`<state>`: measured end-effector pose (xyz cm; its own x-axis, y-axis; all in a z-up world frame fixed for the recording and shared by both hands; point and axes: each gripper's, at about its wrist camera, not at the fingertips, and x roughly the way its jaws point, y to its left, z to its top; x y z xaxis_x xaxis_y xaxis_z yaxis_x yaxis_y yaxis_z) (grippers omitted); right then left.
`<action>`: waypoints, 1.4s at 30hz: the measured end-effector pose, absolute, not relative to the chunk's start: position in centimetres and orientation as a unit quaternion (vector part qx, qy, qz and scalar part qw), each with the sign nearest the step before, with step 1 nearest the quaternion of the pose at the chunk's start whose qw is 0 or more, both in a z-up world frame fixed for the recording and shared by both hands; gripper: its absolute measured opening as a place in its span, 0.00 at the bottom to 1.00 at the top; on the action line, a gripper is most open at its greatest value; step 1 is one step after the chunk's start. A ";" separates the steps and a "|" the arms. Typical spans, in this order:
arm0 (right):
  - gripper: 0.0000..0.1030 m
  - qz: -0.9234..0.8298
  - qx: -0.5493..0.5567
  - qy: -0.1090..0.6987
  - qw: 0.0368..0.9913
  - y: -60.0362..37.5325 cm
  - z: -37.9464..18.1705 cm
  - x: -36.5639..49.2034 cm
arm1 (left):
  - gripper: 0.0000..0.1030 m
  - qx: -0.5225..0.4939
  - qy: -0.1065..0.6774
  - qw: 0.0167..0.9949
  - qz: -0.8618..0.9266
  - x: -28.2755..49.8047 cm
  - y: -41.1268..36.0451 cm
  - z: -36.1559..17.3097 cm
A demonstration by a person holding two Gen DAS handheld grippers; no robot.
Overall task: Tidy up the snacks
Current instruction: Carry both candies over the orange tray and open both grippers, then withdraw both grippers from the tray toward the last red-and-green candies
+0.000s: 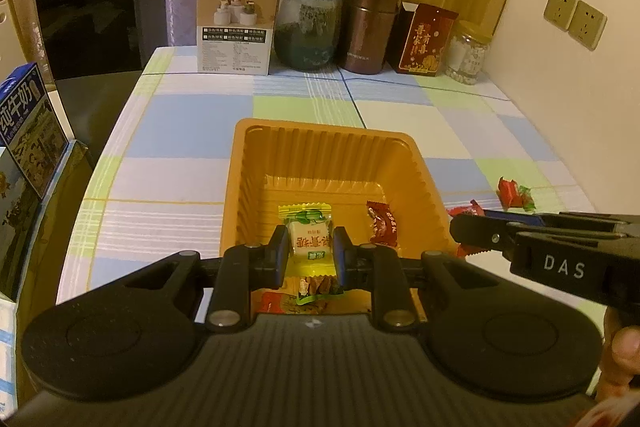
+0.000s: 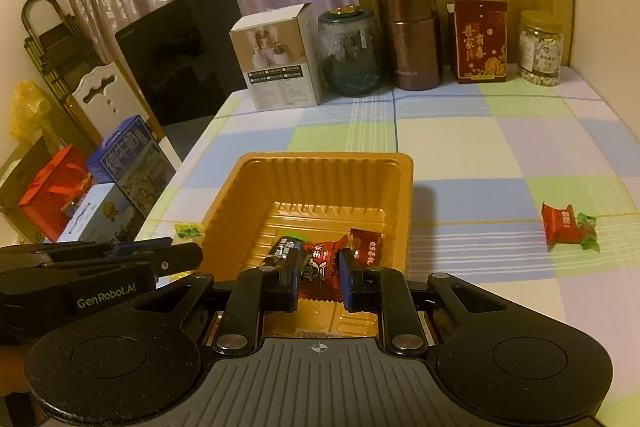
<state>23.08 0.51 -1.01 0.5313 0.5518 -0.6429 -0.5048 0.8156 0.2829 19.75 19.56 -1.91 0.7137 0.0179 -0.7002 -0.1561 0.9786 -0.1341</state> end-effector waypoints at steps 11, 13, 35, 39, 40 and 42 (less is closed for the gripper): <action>0.20 0.296 0.037 0.386 0.873 0.1 -1.7 23.8 | 0.28 -0.102 0.381 0.917 0.054 20.4 20.8 -2.4; 0.20 0.296 0.038 0.387 0.872 0.0 -1.8 23.7 | 0.30 -0.101 0.380 0.917 0.059 20.0 21.0 -2.3; 0.58 0.315 0.096 0.402 0.854 0.2 -1.9 24.9 | 0.37 -0.101 0.382 0.916 0.077 17.8 20.9 -2.7; 0.68 0.316 0.120 0.396 0.854 -1.0 -1.4 25.0 | 0.47 -0.103 0.381 0.915 0.078 17.4 20.7 -2.6; 0.68 0.311 0.119 0.394 0.856 -1.3 -1.3 24.9 | 0.49 -0.104 0.381 0.915 0.079 17.3 20.6 -2.6; 0.68 0.300 0.123 0.394 0.860 -2.4 -1.2 24.6 | 0.51 -0.107 0.379 0.916 0.078 17.0 20.3 -2.4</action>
<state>24.58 -2.40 -1.23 0.5096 0.6128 -0.6040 -0.4186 0.7899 0.4482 16.98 20.27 -2.41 0.7010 0.0624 -0.7105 -0.2239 0.9651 -0.1361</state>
